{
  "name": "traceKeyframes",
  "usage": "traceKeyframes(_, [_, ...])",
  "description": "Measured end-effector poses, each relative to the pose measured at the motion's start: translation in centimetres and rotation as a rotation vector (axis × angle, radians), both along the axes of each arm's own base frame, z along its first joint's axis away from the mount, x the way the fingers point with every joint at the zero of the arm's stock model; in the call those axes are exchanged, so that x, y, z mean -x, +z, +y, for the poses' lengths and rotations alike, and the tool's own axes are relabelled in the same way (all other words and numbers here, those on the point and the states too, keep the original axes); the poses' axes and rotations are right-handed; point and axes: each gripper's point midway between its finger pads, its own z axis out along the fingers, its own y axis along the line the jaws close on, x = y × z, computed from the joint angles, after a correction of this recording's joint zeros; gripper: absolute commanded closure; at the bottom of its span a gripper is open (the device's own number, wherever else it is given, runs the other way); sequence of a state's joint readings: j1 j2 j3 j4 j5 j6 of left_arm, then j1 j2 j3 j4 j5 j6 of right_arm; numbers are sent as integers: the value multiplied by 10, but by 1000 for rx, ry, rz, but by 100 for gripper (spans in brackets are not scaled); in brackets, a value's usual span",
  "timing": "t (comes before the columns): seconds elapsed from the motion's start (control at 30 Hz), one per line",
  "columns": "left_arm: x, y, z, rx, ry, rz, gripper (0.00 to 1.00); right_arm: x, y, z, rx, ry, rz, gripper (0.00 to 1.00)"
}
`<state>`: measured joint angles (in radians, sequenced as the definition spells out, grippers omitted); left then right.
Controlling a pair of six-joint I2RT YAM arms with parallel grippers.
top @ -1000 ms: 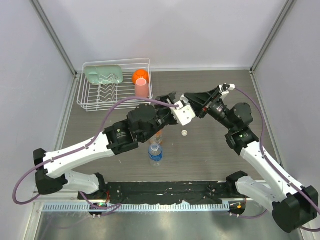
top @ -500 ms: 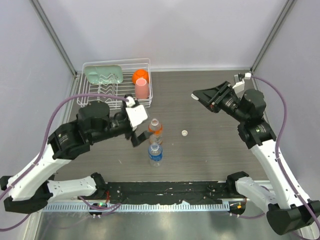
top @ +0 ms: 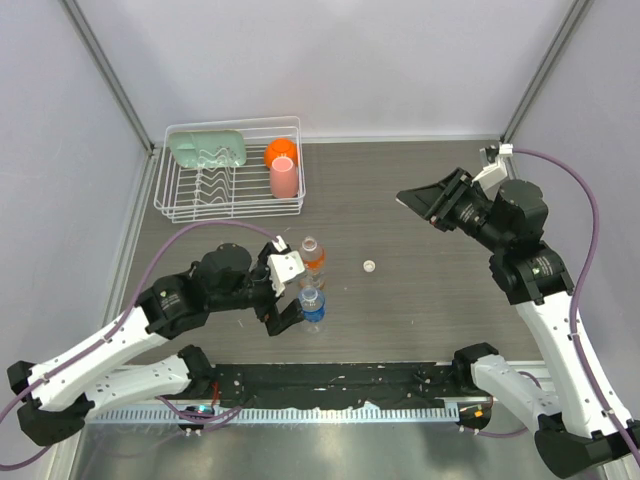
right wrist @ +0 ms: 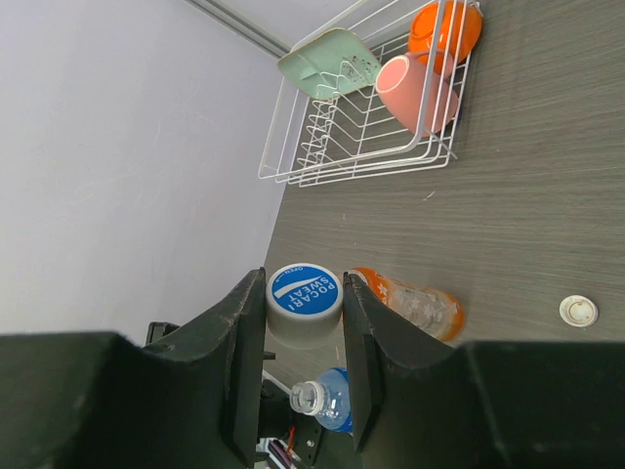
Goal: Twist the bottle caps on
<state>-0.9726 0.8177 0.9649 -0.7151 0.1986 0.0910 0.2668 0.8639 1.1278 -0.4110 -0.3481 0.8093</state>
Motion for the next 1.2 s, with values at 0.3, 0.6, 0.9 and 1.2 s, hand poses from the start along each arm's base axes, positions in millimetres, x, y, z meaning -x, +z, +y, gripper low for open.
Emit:
traceKeyframes(0.3, [-22, -4, -22, 61, 71, -5, 8, 7, 2, -5, 21, -10, -20, 94])
traceKeyframes(0.6, [-28, -24, -34, 17, 76, 43, 30, 11, 4, -6, 22, -12, -31, 94])
traceKeyframes(0.9, [-27, -39, -36, 1, 86, 86, 62, 21, 12, -11, 29, -17, -71, 95])
traceKeyframes(1.2, [-32, -35, -50, -42, 50, 102, 98, 27, 7, -14, 46, -23, -53, 95])
